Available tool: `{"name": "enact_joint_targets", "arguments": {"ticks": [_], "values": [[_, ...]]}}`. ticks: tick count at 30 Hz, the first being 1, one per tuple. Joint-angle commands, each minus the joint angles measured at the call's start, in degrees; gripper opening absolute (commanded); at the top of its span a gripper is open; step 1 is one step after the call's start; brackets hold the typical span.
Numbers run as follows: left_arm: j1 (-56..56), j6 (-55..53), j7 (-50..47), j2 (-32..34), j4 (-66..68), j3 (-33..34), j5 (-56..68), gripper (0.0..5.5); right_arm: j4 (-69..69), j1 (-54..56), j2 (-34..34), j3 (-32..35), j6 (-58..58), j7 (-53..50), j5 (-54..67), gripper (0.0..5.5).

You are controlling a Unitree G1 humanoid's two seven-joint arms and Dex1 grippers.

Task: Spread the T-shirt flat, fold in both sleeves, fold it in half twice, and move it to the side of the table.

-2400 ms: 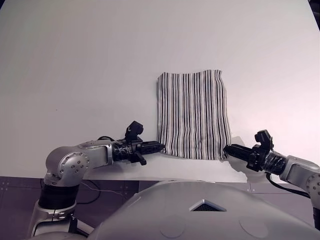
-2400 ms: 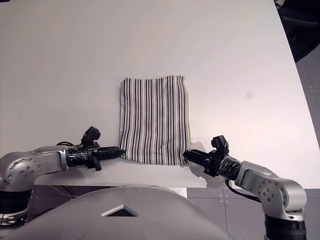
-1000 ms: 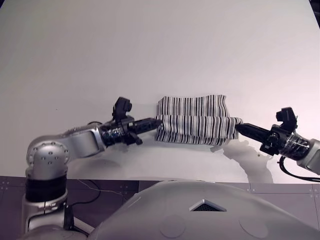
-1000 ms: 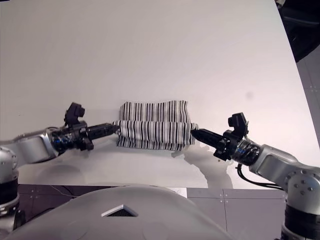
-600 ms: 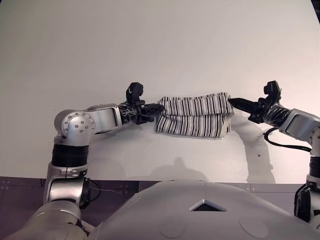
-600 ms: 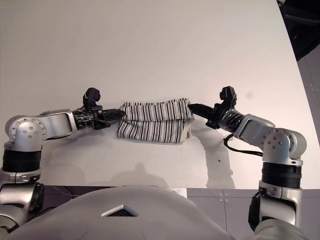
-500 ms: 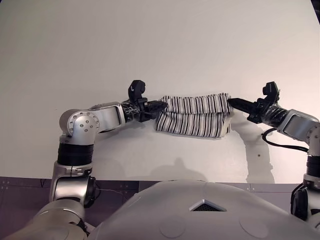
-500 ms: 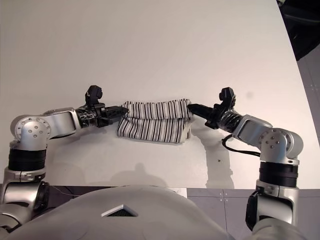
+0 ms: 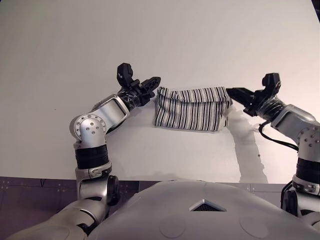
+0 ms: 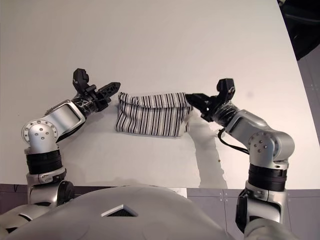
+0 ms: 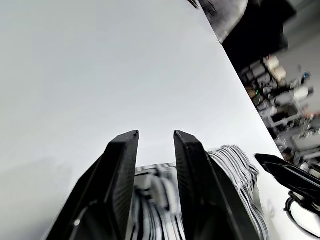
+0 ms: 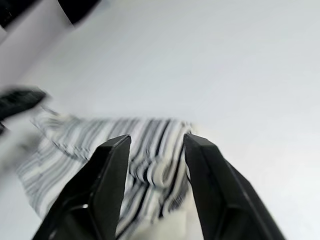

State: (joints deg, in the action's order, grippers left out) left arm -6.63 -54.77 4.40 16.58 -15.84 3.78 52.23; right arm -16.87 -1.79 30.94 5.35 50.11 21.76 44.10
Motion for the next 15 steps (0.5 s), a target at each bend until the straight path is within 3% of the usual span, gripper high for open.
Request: {"name": "enact_joint_targets", "arguments": {"ticks": [1, 7, 15], "values": [[1.8, 11.0, 12.3, 11.2, -10.0, -13.1, -15.5, 1.31, -7.1, -3.3, 5.2, -8.0, -16.1, 6.0, -15.1, 2.08], [4.0, 39.2, 26.7, 22.6, -9.1, -29.6, -43.6, 1.31, -6.6, -5.4, 8.9, -19.4, -41.2, 13.0, -36.5, 2.08], [-1.5, 58.1, 26.4, 17.5, 9.0, -35.9, -63.0, 1.31, 11.8, 1.2, 4.5, -26.0, -55.1, 11.2, -51.9, 2.08]]}}
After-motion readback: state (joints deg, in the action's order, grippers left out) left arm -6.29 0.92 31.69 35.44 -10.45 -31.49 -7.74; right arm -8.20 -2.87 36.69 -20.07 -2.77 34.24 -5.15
